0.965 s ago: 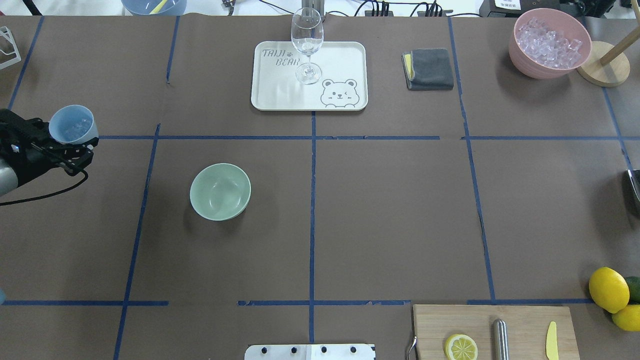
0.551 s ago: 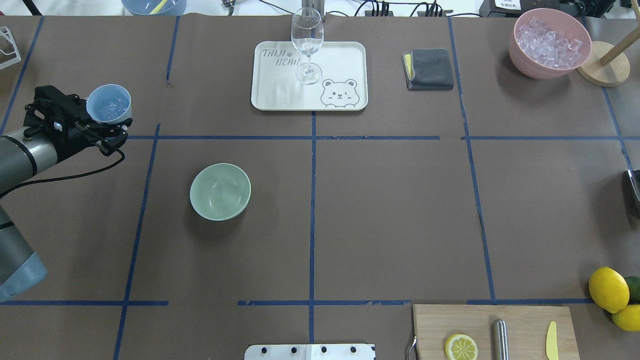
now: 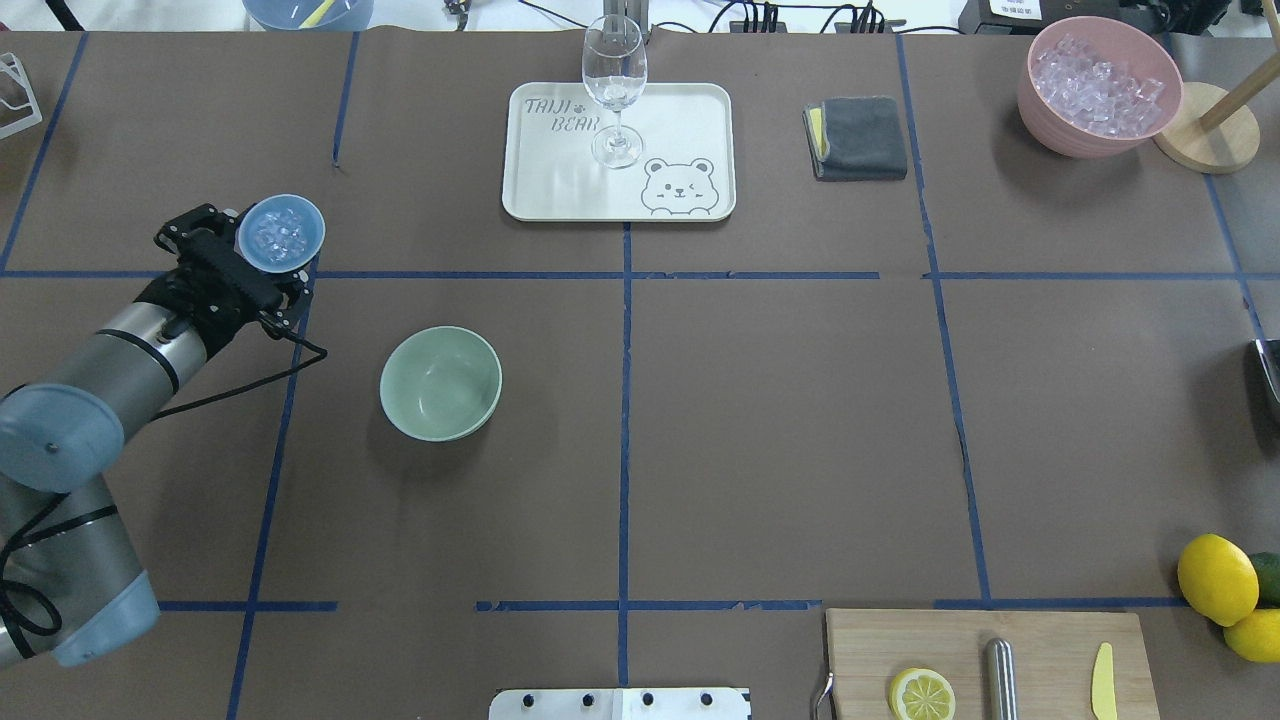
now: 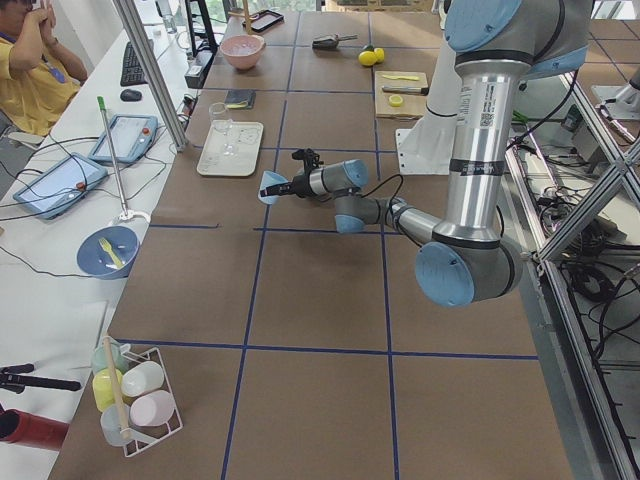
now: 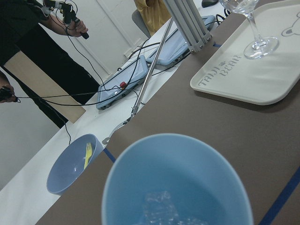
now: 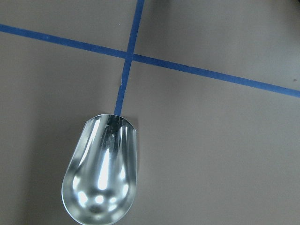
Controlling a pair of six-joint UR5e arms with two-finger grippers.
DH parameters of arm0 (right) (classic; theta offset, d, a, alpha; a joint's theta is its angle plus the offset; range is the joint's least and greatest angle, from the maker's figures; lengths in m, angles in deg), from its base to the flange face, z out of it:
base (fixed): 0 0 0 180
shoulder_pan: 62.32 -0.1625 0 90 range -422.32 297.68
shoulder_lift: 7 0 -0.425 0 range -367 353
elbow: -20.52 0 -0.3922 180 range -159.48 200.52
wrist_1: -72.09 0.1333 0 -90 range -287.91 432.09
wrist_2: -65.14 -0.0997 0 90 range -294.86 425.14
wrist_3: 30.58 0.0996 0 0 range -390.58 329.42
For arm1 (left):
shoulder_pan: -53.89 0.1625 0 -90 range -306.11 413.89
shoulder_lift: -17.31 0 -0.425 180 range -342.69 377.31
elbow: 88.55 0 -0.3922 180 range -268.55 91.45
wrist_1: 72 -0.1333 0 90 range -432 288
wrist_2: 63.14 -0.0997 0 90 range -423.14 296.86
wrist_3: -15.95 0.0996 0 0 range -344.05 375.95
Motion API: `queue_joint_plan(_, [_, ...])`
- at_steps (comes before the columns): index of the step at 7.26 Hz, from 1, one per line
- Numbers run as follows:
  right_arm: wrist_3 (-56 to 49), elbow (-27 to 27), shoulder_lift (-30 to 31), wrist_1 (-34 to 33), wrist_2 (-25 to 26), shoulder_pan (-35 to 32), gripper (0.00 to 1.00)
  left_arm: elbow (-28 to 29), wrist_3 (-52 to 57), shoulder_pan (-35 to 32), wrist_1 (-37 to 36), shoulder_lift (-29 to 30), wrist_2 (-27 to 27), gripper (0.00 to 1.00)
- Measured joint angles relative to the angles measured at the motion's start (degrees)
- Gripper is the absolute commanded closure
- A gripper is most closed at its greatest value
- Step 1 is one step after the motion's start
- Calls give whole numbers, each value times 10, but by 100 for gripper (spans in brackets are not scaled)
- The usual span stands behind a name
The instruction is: Pour ice into bowl
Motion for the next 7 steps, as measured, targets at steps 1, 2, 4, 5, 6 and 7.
queue_joint_plan(1, [0, 0, 5, 0, -6, -2, 0, 0, 38, 28, -17, 12, -41, 100])
queue_joint_plan(2, [1, -1, 8, 0, -11, -3, 0, 2, 72, 51, -27, 22, -70, 100])
queue_joint_plan(4, [0, -1, 13, 0, -13, -8, 0, 7, 152, 88, -37, 36, -124, 100])
queue_joint_plan(5, [0, -1, 13, 0, -14, -10, 0, 7, 197, 100, -39, 41, -148, 100])
queue_joint_plan(6, [0, -1, 14, 0, -14, -12, 0, 8, 247, 108, -39, 44, -171, 100])
queue_joint_plan(7, [0, -1, 14, 0, -14, -12, 0, 8, 304, 113, -40, 47, -195, 100])
